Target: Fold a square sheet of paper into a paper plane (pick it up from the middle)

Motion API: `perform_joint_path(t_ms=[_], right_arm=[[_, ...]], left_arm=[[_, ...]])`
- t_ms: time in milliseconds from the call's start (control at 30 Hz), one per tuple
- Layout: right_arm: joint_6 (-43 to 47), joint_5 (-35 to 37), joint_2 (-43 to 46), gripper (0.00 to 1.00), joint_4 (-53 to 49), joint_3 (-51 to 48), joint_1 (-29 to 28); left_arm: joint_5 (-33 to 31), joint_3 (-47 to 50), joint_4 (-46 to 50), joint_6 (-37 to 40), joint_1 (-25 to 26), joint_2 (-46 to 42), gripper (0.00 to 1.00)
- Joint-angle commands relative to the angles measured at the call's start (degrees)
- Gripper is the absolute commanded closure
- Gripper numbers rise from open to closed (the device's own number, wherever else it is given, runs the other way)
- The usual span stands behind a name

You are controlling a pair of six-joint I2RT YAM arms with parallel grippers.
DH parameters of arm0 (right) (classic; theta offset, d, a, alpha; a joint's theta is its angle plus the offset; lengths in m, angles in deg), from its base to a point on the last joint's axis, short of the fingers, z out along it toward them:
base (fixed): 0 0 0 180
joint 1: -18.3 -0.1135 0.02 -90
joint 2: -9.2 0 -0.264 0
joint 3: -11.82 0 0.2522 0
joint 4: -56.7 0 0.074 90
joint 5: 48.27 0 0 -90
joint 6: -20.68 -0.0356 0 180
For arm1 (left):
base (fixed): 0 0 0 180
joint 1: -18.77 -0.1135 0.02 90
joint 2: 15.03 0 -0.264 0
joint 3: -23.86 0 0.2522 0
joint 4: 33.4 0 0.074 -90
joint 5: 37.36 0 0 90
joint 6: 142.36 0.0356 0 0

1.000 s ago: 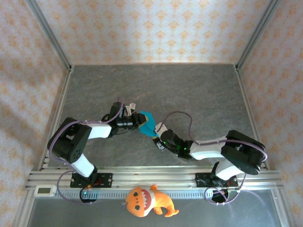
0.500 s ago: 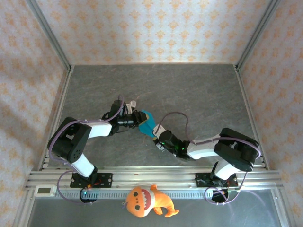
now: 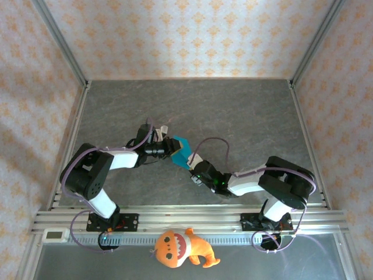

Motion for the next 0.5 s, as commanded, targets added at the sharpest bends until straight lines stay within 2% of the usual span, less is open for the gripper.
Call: perform_joint_path(t_ms=[0, 133, 467], right_arm=[[0.19, 1.5, -0.01, 0.8, 2.14, 0.05, -0.37], [-0.43, 1.8, -0.56, 0.86, 2.53, -0.15, -0.37], [-1.96, 1.91, -1.07, 0.86, 3.76, -1.03, -0.37]], left_arm=[[0.05, -1.22, 0.45, 1.35, 0.37, 0.55, 0.77], [-0.18, -1.25, 0.13, 1.0, 0.38, 0.53, 0.78], [-0.27, -0.73, 0.19, 0.98, 0.38, 0.38, 0.78]])
